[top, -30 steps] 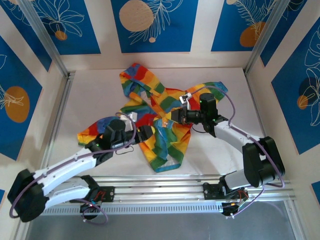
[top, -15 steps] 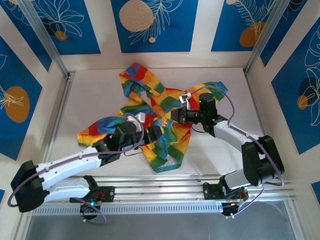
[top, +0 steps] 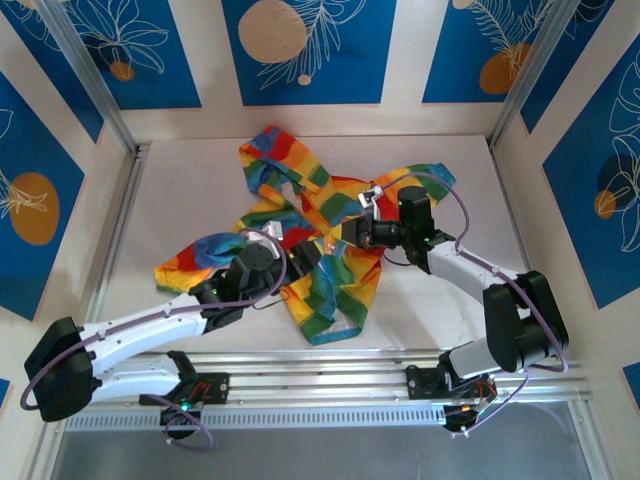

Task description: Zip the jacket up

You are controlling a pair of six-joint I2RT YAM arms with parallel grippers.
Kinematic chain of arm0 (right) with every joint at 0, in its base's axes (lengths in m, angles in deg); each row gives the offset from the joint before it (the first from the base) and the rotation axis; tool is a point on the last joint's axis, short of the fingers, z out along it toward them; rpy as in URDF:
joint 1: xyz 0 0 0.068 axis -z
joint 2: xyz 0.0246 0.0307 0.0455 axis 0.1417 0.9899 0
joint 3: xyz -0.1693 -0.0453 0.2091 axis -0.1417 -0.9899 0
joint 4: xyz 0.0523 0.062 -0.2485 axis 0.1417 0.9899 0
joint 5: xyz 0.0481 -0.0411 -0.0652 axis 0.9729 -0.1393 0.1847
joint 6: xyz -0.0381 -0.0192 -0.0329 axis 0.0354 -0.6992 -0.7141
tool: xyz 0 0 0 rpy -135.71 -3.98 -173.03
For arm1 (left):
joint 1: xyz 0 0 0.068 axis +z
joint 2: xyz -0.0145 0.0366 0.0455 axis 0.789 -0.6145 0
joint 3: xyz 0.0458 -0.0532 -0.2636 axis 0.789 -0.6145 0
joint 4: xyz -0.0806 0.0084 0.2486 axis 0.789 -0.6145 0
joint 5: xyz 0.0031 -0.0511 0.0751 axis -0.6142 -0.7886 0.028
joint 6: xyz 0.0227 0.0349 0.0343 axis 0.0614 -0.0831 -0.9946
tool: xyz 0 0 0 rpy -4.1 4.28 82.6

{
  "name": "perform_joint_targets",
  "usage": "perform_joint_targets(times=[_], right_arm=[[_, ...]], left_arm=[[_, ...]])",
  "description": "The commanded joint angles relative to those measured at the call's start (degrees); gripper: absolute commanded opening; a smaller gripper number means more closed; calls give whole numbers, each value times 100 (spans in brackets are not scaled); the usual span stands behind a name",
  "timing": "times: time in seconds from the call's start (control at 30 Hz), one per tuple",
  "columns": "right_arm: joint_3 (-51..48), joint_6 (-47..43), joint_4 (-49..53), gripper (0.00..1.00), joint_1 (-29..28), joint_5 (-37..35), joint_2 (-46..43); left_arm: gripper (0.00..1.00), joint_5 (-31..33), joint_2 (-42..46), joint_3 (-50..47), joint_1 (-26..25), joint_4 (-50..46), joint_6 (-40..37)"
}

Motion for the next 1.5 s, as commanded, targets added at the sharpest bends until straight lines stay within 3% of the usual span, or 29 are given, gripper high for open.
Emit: perform_joint_targets(times=[0.0,0.23,0.53,0.77,0.97,1.13,1.37,1.47], right_arm=[[154,-21,5,0,-14,177,72],[172,-5,21,0,-9,243,99],[216,23,14,0,17,256,111],[249,61,14,0,17,309,172],[234,87,14,0,8,287,151],[242,112,18,0,7,269,162],[368,-56,361,1,6,229,185],[358,-176,532,7,17,122,187]], left_arm=[[54,-156,-163,-146,120,914,114],[49,-635,-670,-370,299,2216,326],[41,-706,-794,-499,397,2044,422],[40,-856,-1015,-555,445,2421,460],[22,-1011,-1227,-643,522,2923,564],[0,-1101,-1090,-691,591,2817,449],[0,-1441,-574,-751,759,1925,87],[0,-1737,-371,-813,772,1316,-45]])
